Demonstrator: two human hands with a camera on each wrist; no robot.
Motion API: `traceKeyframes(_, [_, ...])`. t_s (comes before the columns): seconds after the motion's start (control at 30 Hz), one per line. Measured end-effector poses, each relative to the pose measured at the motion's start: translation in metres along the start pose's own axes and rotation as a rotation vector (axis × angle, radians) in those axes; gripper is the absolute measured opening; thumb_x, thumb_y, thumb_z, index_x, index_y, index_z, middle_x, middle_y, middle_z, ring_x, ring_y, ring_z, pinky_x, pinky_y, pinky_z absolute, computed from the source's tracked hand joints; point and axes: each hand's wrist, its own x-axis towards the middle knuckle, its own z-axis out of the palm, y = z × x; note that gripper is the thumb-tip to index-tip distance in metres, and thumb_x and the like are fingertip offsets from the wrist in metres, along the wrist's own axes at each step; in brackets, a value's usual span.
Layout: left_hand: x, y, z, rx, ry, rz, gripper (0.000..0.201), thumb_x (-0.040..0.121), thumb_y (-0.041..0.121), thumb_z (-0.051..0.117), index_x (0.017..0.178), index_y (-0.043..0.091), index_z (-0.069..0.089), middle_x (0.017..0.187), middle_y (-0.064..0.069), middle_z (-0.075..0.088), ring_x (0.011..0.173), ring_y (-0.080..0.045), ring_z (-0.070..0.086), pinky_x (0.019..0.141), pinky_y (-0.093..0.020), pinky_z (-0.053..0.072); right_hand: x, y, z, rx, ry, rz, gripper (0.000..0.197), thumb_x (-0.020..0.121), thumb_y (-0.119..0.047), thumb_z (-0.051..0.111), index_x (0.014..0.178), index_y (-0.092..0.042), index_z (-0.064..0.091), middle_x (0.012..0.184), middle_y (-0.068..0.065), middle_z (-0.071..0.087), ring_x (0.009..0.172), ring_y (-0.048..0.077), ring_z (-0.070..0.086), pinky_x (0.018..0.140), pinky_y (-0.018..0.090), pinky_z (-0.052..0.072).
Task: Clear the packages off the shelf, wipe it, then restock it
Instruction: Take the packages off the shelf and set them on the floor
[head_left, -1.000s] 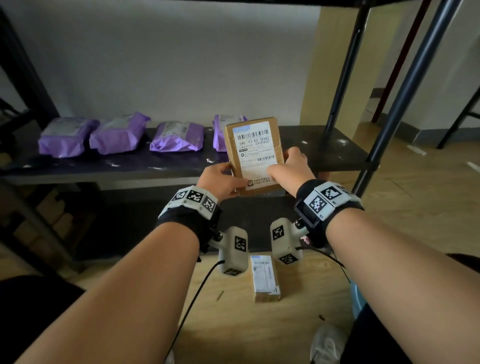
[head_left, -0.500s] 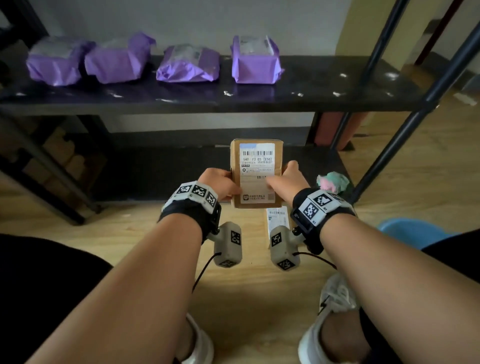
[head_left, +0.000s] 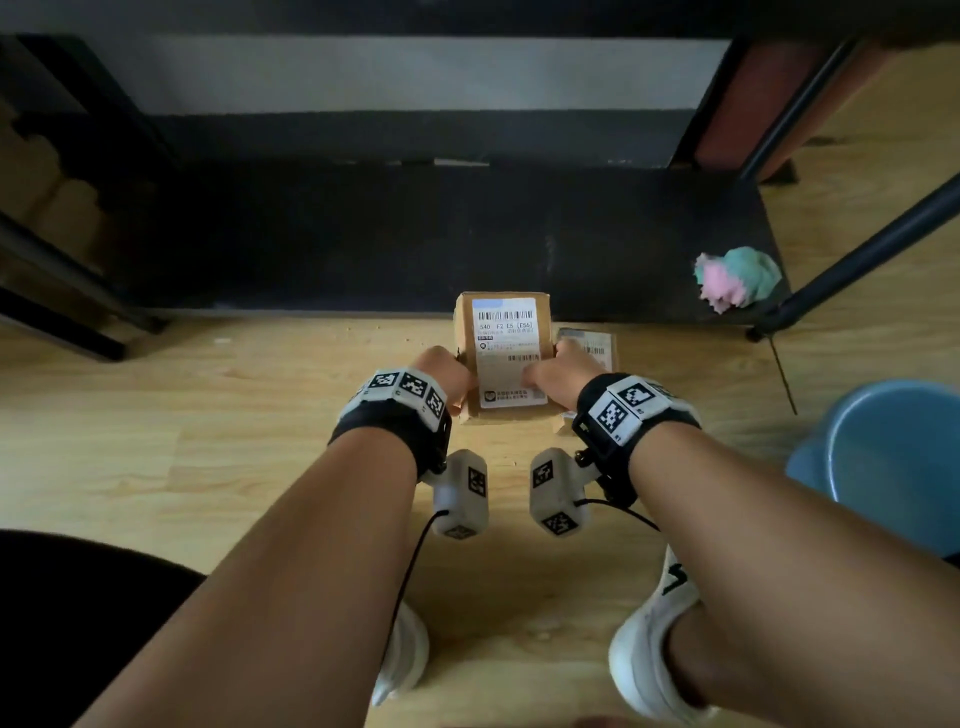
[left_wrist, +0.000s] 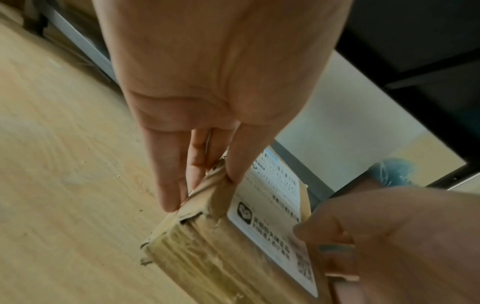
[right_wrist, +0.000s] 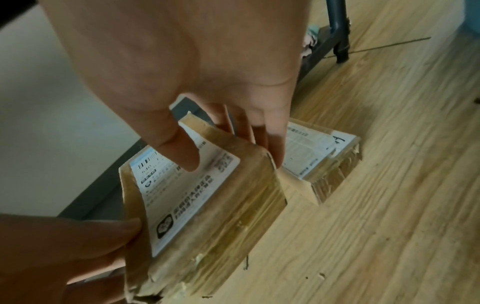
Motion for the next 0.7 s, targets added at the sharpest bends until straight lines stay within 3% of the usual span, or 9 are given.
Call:
traceKeyframes(0.13, [0.024,-0.006,0.012,0.033,-0.046,-0.042,0.024,0.090,0.016,0.054,0.105,0.001,0.066,0.101,-0.014,0.072,0.093,-0.030,0.070,0.088,-0.045,0.056,0.019,0.012,0.004,-0.040,-0.052,0.044,0.019,0.089,-0.020,0.059,0.104,-0.012,0.053,0.091,0.004,0.063,0.074,0.016,0.061,0.065,0.028,0.053])
traceKeyframes(0.3, [0.035,-0.005,0.022,0.114,-0.095,-0.042,0.027,0.096,0.013,0.048,0.116,0.001,0.062,0.111,-0.015,0.068,0.103,-0.030,0.066,0.092,-0.044,0.054,0.038,0.022,0.008,-0.052,-0.068,0.089,0.033,0.089,-0.018,0.058,0.117,-0.002,0.052,0.098,0.007,0.063,0.082,0.020,0.064,0.080,0.032,0.058])
traceKeyframes(0.37, [0.039,-0.003,0.028,0.150,-0.129,-0.021,0.028,0.096,0.010,0.046,0.119,0.001,0.060,0.116,-0.015,0.067,0.102,-0.028,0.066,0.093,-0.043,0.054,0.042,0.024,0.007,-0.033,-0.054,0.111,0.030,0.090,-0.021,0.059,0.113,-0.004,0.053,0.098,0.007,0.065,0.080,0.018,0.065,0.074,0.031,0.060])
traceKeyframes(0.4, [0.041,-0.002,0.031,0.158,-0.144,-0.013,0.029,0.096,0.009,0.047,0.121,-0.001,0.059,0.118,-0.015,0.066,0.100,-0.026,0.065,0.093,-0.042,0.054,0.044,0.025,0.005,-0.025,-0.036,0.114,0.027,0.090,-0.023,0.059,0.110,-0.005,0.056,0.095,0.007,0.066,0.075,0.016,0.064,0.065,0.028,0.059])
traceKeyframes(0.47, [0.041,0.000,0.035,0.203,-0.162,0.003,0.028,0.095,0.005,0.048,0.119,-0.005,0.059,0.120,-0.016,0.065,0.098,-0.024,0.064,0.094,-0.039,0.053,0.045,0.025,0.002,-0.023,0.007,0.103,0.021,0.092,-0.023,0.058,0.104,-0.007,0.058,0.080,0.003,0.059,0.062,0.013,0.057,0.046,0.019,0.046])
traceKeyframes(0.53, [0.038,0.004,0.036,0.239,-0.155,-0.003,0.027,0.095,0.006,0.047,0.116,-0.005,0.060,0.118,-0.016,0.066,0.106,-0.027,0.064,0.096,-0.038,0.051,0.043,0.024,-0.002,-0.029,0.031,0.090,0.012,0.091,-0.021,0.055,0.093,-0.009,0.057,0.070,0.002,0.048,0.056,0.013,0.050,0.048,0.020,0.041])
traceKeyframes(0.6, [0.033,0.009,0.033,0.257,-0.120,0.000,0.029,0.097,0.007,0.044,0.121,-0.003,0.059,0.120,-0.017,0.064,0.112,-0.030,0.061,0.098,-0.039,0.050,0.041,0.022,-0.006,-0.059,0.057,0.056,0.018,0.091,-0.019,0.053,0.074,-0.012,0.051,0.064,0.001,0.044,0.053,0.014,0.044,0.050,0.023,0.038])
traceKeyframes(0.63, [0.028,0.013,0.030,0.257,-0.103,0.009,0.032,0.098,0.007,0.043,0.125,-0.003,0.056,0.126,-0.019,0.061,0.117,-0.031,0.058,0.100,-0.039,0.048,0.039,0.021,-0.007,-0.075,0.067,0.040,0.021,0.092,-0.019,0.052,0.072,-0.012,0.051,0.065,0.001,0.048,0.054,0.014,0.046,0.050,0.023,0.038])
traceKeyframes(0.7, [0.021,0.019,0.023,0.248,-0.072,0.036,0.037,0.100,0.008,0.040,0.134,-0.003,0.049,0.136,-0.021,0.052,0.125,-0.033,0.051,0.104,-0.040,0.044,0.032,0.017,-0.012,-0.097,0.071,0.015,0.017,0.093,-0.021,0.052,0.084,-0.010,0.060,0.079,0.004,0.062,0.064,0.016,0.056,0.054,0.023,0.044])
